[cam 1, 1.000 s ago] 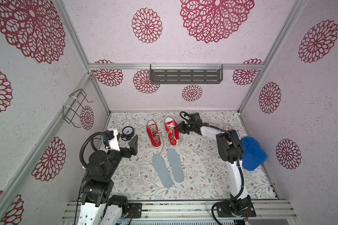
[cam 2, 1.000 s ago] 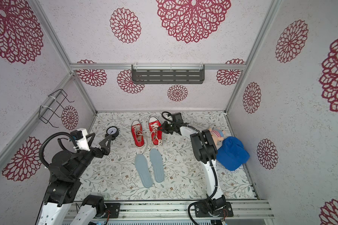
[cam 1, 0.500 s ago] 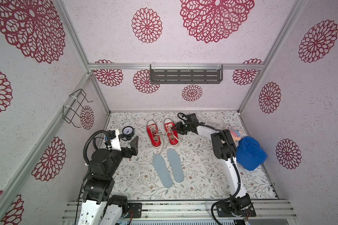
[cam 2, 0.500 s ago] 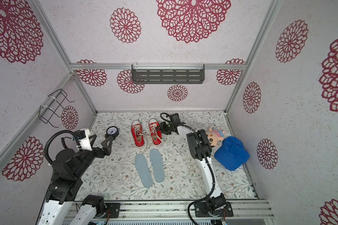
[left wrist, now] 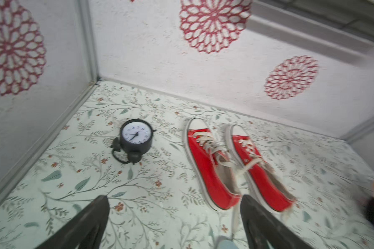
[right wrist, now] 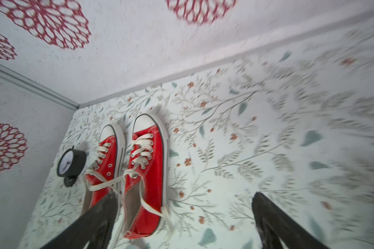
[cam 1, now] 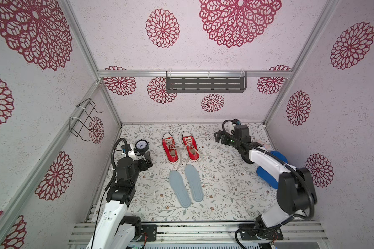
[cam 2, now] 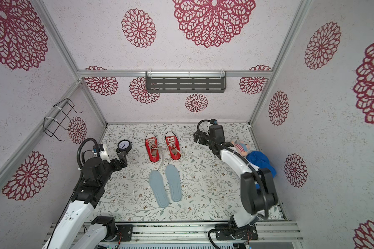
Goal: Remove the insole from the shoe
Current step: Place the shoe at the center of the board, then reset both arms
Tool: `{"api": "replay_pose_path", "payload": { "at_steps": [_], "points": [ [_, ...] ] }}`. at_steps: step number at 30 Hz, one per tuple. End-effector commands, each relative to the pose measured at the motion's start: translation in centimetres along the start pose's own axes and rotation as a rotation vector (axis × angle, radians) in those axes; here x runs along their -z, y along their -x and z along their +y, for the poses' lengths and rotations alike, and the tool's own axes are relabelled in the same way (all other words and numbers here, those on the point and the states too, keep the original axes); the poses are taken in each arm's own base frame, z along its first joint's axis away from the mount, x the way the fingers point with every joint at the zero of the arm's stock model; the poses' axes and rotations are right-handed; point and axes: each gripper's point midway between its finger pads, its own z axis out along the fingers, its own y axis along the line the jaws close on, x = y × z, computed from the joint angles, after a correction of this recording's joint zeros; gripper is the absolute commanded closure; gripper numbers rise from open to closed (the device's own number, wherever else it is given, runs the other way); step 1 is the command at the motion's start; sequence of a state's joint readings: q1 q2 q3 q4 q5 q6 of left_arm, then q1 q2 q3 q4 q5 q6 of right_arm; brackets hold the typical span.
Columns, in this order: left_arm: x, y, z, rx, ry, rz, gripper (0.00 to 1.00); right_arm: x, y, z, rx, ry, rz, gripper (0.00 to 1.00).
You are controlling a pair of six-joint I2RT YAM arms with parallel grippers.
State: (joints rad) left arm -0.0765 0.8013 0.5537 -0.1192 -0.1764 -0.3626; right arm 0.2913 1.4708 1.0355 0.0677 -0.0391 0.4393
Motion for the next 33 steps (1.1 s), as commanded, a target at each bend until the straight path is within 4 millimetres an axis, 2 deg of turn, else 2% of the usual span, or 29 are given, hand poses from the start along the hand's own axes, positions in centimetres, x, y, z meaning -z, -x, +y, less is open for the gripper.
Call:
{"api": "replay_pose_path", "payload": {
  "at_steps": [1, 3, 6, 9, 11, 13, 17, 19, 20, 21, 23, 26, 33],
  "points": [
    [-1.0, 1.5, 3.8, 0.021, 0.201, -0.123, 0.03, 3.6, -0.3, -6.6, 0.190, -0.259, -0.153, 0.01],
    [-1.8, 0.7, 5.0, -0.026, 0.262, -0.117, 0.03, 5.6, -1.3, -9.0, 0.254, -0.320, -0.216, 0.01],
    [-2.9, -0.3, 5.9, -0.100, 0.299, -0.107, 0.02, 6.7, -3.3, -11.6, 0.302, -0.353, -0.279, 0.01],
    [-4.1, -1.5, 6.7, -0.128, 0.293, -0.081, 0.03, 6.5, -4.4, -12.7, 0.342, -0.349, -0.336, 0.01],
    [-4.8, -2.3, 7.2, -0.125, 0.267, -0.072, 0.03, 5.9, -5.2, -13.3, 0.392, -0.375, -0.308, 0.01],
    [-5.3, -2.8, 7.5, -0.116, 0.230, -0.084, 0.03, 6.1, -5.3, -13.5, 0.443, -0.377, -0.365, 0.01],
    [-6.0, -3.3, 7.8, -0.104, 0.164, -0.123, 0.02, 5.6, -7.1, -14.7, 0.422, -0.313, -0.373, 0.01],
    [-6.4, -3.3, 7.1, -0.110, 0.108, -0.118, 0.03, 5.8, -7.6, -16.1, 0.369, -0.303, -0.400, 0.01],
    [-6.6, -3.0, 6.8, -0.121, 0.085, -0.143, 0.03, 6.1, -7.0, -16.2, 0.348, -0.291, -0.446, 0.01],
    [-6.8, -2.8, 6.7, -0.129, 0.072, -0.170, 0.03, 6.1, -7.1, -17.3, 0.318, -0.341, -0.407, 0.01],
    [-7.4, -2.5, 6.4, -0.134, 0.042, -0.180, 0.03, 5.2, -6.5, -18.7, 0.285, -0.425, -0.378, 0.01],
    [-8.7, -2.3, 6.1, -0.139, 0.020, -0.162, 0.03, 5.0, -6.8, -17.4, 0.333, -0.385, -0.378, 0.01],
    [-11.3, -3.9, 6.1, -0.135, -0.014, -0.167, 0.02, 4.9, -6.8, -17.8, 0.315, -0.389, -0.366, 0.01]
  ]
}}
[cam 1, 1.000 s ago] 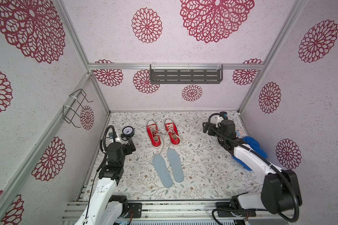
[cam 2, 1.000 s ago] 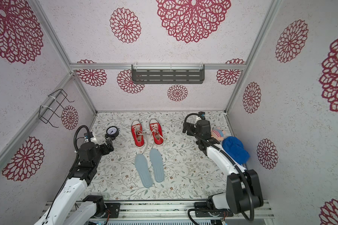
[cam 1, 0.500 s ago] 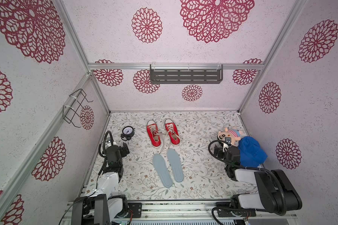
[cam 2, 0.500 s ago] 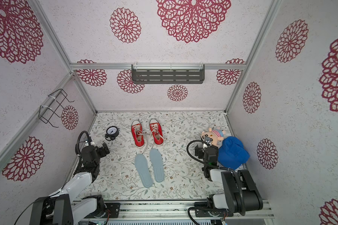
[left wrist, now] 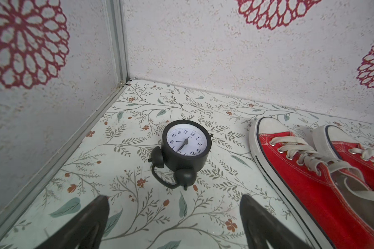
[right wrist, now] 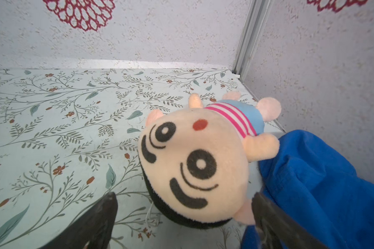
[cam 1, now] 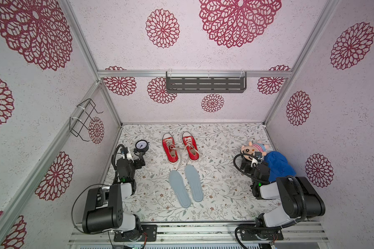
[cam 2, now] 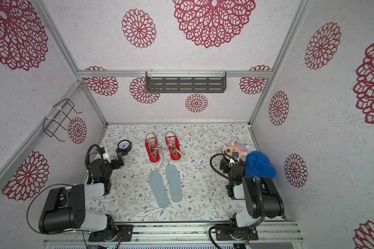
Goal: Remove the insole from the shoe
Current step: Reset both arms
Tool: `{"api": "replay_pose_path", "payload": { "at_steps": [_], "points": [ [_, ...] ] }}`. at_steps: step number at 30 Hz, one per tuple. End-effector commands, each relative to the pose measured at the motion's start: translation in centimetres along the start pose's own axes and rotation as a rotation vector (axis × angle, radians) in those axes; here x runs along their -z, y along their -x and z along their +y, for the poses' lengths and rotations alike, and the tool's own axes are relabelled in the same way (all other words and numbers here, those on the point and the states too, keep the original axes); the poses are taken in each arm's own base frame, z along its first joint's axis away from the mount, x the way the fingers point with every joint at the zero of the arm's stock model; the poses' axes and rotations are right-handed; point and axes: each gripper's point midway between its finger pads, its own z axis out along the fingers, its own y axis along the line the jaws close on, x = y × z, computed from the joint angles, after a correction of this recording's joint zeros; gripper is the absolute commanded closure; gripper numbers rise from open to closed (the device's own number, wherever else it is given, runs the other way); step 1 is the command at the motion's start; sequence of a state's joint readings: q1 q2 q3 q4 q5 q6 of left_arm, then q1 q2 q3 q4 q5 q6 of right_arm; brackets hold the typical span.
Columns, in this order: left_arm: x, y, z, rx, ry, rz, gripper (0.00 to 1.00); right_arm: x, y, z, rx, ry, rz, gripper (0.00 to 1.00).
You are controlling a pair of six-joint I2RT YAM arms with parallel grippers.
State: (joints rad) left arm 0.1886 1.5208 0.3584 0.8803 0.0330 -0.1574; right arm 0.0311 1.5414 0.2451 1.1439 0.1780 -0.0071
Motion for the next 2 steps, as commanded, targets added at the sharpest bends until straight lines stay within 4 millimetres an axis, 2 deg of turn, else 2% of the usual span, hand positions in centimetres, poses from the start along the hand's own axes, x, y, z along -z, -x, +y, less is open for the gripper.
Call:
{"api": "replay_pose_path", "payload": {
  "at_steps": [1, 2],
  "points": [
    [-0.50, 1.62, -0.21, -0.012, -0.019, -0.051, 0.03, -0.26, 1.87, -0.04, -0.024, 0.004, -0.057, 0.01],
    [-0.82, 1.52, 0.14, -0.003, 0.001, -0.024, 0.03, -0.24, 1.80, -0.04, -0.025, 0.004, -0.057, 0.01]
  ]
}}
